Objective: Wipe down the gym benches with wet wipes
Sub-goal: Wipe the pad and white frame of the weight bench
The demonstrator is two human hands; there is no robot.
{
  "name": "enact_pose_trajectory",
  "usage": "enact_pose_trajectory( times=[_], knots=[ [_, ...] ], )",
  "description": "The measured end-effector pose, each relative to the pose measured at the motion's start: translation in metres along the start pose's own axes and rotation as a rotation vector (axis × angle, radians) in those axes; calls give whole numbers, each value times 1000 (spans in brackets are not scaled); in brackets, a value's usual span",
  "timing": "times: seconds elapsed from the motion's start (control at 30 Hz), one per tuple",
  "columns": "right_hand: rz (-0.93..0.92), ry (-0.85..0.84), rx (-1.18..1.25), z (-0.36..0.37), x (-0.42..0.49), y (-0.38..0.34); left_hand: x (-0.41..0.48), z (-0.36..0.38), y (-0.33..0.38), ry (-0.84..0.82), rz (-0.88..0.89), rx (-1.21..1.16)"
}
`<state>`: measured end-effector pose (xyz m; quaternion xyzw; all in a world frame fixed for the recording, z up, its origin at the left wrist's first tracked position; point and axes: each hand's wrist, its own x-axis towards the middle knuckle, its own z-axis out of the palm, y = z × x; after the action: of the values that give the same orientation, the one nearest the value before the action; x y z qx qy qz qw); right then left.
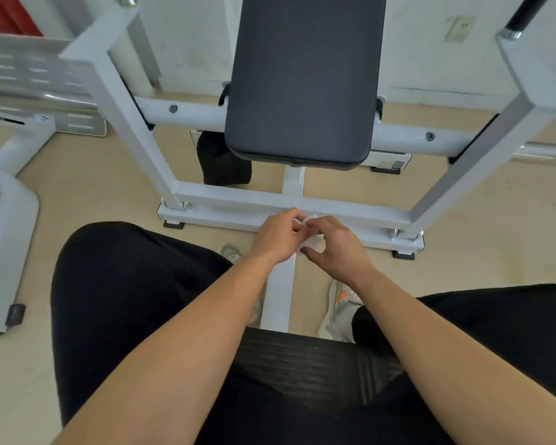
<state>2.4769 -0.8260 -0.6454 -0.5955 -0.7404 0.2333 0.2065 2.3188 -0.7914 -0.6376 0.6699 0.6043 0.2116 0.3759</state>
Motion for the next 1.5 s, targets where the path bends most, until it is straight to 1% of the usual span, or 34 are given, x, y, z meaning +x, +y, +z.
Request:
enact_pose_trajectory(
  times=[0.2,0.33,0.47,0.63,0.77,0.9,1.0,1.13,1.2,1.27,1.33,1.4,1.43,1.5],
  knots=[
    [-28,24,-56,-17,10,-28,-20,-31,9,-96,-54,-108],
    [-36,20,-97,-25,13,-43,-30,-43,10,-114,-70,-144],
    [6,30,-152,-42,8,-49,-29,-50,15,-139,-61,-19],
    [147,108,-204,-79,-16,-25,-10,-35,49,-245,24,124],
    [283,164,-236,-109,-35,17,10,6,89,-341,117,231],
    [419,174,-240,-136,-47,78,39,67,130,-420,202,372],
    [516,167,-233,-149,-50,150,74,133,159,-502,252,498],
    [665,121,-217,-168,-53,270,138,243,191,-617,342,630],
    [772,82,-172,-187,-59,321,163,292,209,-698,332,644],
    [869,86,-128,-213,-66,360,178,326,229,-786,309,667],
    [958,104,-69,-244,-81,379,182,340,258,-872,328,690],
    [1020,50,-60,-279,-98,379,177,338,294,-928,338,693],
    [1038,26,-61,-301,-107,375,175,332,317,-944,342,698],
    [1052,30,-30,-355,-121,362,171,314,376,-940,329,709]
  ],
)
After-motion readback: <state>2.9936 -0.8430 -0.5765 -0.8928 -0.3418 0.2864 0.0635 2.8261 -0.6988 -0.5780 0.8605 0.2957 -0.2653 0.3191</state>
